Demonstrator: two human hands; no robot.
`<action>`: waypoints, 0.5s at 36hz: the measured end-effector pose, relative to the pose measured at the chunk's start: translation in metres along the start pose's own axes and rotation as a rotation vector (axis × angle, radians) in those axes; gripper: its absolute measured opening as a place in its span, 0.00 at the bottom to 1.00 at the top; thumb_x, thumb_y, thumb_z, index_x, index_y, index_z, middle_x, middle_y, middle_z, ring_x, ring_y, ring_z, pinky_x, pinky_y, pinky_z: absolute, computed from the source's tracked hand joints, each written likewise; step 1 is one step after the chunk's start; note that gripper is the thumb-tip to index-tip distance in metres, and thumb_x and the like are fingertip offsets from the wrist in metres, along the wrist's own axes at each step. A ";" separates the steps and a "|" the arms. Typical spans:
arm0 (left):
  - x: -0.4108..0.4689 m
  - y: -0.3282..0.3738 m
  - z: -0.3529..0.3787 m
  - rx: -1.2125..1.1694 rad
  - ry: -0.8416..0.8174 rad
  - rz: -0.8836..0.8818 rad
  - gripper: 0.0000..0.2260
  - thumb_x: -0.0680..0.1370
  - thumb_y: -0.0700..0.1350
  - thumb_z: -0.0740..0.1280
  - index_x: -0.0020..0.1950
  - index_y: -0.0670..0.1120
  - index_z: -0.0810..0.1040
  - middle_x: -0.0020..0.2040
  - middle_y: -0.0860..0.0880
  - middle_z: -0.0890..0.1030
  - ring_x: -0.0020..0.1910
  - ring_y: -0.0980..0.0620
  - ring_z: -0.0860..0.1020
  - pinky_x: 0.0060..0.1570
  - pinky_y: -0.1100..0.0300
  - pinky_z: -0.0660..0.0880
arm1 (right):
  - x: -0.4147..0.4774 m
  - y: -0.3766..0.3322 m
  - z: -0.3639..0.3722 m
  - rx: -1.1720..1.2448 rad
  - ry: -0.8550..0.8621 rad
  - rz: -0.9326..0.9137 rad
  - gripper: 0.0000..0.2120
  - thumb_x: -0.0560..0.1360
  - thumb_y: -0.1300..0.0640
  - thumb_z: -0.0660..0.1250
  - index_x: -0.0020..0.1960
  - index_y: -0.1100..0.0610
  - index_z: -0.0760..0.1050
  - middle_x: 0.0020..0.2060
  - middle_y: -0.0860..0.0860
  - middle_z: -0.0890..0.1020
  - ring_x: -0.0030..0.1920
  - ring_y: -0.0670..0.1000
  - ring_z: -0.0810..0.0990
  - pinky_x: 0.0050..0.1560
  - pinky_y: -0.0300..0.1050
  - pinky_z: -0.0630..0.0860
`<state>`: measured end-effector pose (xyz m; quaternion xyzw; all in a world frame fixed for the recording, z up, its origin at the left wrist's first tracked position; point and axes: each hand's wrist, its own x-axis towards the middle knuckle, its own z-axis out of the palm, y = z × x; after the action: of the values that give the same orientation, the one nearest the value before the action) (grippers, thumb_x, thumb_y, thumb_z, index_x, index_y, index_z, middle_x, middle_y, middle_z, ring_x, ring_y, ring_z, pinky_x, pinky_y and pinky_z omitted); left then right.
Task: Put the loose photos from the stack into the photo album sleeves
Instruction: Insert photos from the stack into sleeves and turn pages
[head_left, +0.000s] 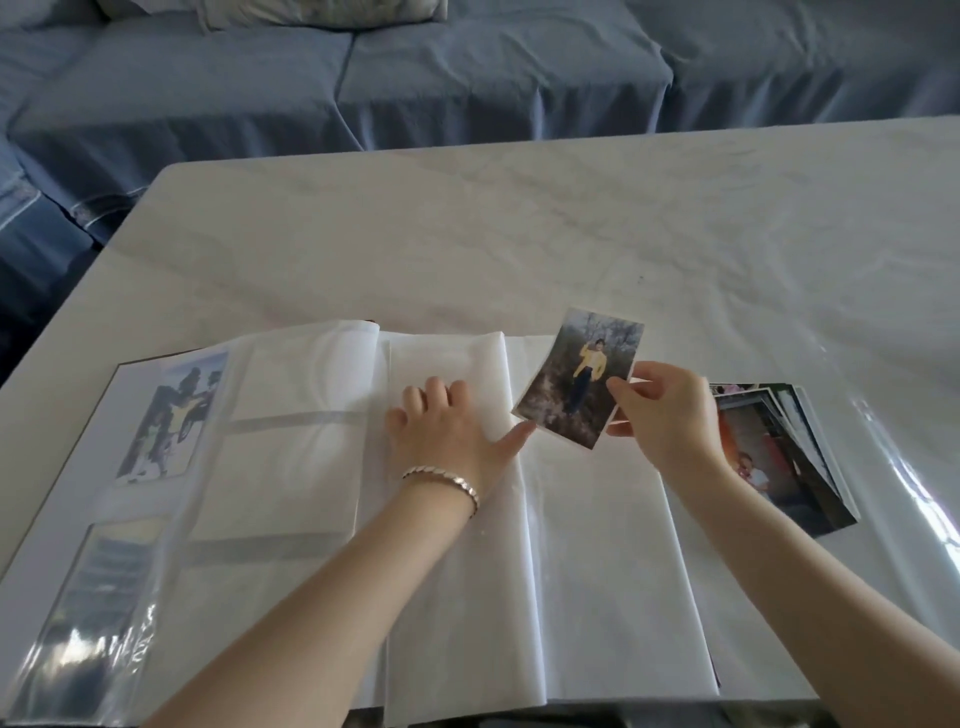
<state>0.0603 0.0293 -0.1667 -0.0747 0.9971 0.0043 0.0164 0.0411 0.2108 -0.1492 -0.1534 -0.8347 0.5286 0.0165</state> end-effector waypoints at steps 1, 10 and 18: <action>0.003 0.003 0.000 -0.003 -0.021 -0.020 0.35 0.68 0.74 0.52 0.56 0.45 0.70 0.54 0.48 0.71 0.53 0.46 0.65 0.43 0.53 0.53 | 0.000 0.002 -0.003 -0.009 0.010 -0.009 0.10 0.76 0.60 0.66 0.43 0.69 0.75 0.30 0.58 0.80 0.22 0.45 0.79 0.24 0.35 0.65; 0.011 0.015 -0.007 -0.149 -0.108 -0.035 0.14 0.75 0.58 0.59 0.46 0.47 0.71 0.51 0.47 0.72 0.54 0.44 0.67 0.48 0.52 0.59 | -0.011 0.005 -0.016 0.001 0.072 -0.062 0.12 0.76 0.60 0.66 0.40 0.68 0.72 0.32 0.65 0.78 0.23 0.44 0.79 0.26 0.39 0.63; 0.007 0.010 -0.009 -0.286 -0.083 -0.015 0.10 0.79 0.52 0.58 0.44 0.50 0.75 0.47 0.49 0.76 0.52 0.47 0.71 0.47 0.55 0.58 | -0.014 -0.002 -0.004 0.134 0.054 -0.040 0.13 0.76 0.60 0.66 0.35 0.48 0.73 0.24 0.43 0.79 0.24 0.45 0.80 0.29 0.41 0.70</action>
<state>0.0515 0.0384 -0.1582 -0.0832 0.9842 0.1493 0.0468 0.0547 0.2094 -0.1438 -0.1493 -0.7996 0.5787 0.0598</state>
